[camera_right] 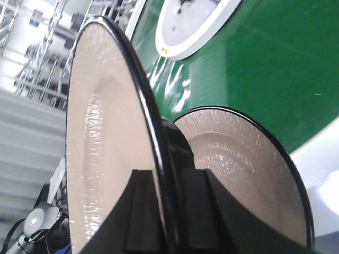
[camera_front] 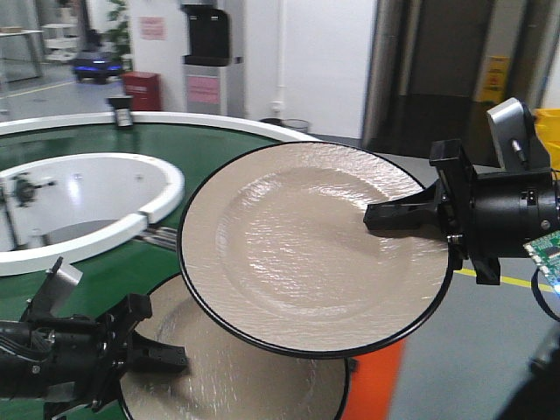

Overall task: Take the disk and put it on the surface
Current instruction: 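Hold both plates while the base drives to the steel table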

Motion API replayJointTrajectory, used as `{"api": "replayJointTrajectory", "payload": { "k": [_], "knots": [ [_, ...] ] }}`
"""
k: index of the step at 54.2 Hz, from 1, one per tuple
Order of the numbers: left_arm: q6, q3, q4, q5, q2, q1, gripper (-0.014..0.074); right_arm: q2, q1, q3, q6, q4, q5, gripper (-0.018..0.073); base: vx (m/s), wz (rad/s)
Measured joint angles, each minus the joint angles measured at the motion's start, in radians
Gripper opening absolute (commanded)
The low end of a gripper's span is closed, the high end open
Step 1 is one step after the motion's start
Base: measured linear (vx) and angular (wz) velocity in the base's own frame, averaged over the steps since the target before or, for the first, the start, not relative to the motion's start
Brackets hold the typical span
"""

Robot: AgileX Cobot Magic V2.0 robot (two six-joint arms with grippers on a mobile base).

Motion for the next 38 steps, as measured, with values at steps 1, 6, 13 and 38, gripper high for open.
{"api": "replayJointTrajectory", "payload": {
  "k": [1,6,13,38],
  "knots": [
    [0.000,0.000,0.000,0.000,0.000,0.000,0.0000,0.000,0.000,0.000,0.000,0.000,0.000,-0.0008,-0.10,-0.60],
    [0.000,0.000,0.000,0.000,0.000,0.000,0.0000,0.000,0.000,0.000,0.000,0.000,0.000,-0.0008,-0.09,-0.61],
    [0.000,0.000,0.000,0.000,0.000,0.000,0.0000,0.000,0.000,0.000,0.000,0.000,0.000,-0.0008,-0.08,-0.63],
    [0.000,0.000,0.000,0.001,0.000,0.000,0.0001,0.000,0.000,0.000,0.000,0.000,0.000,-0.0008,-0.02,-0.58]
  ]
}}
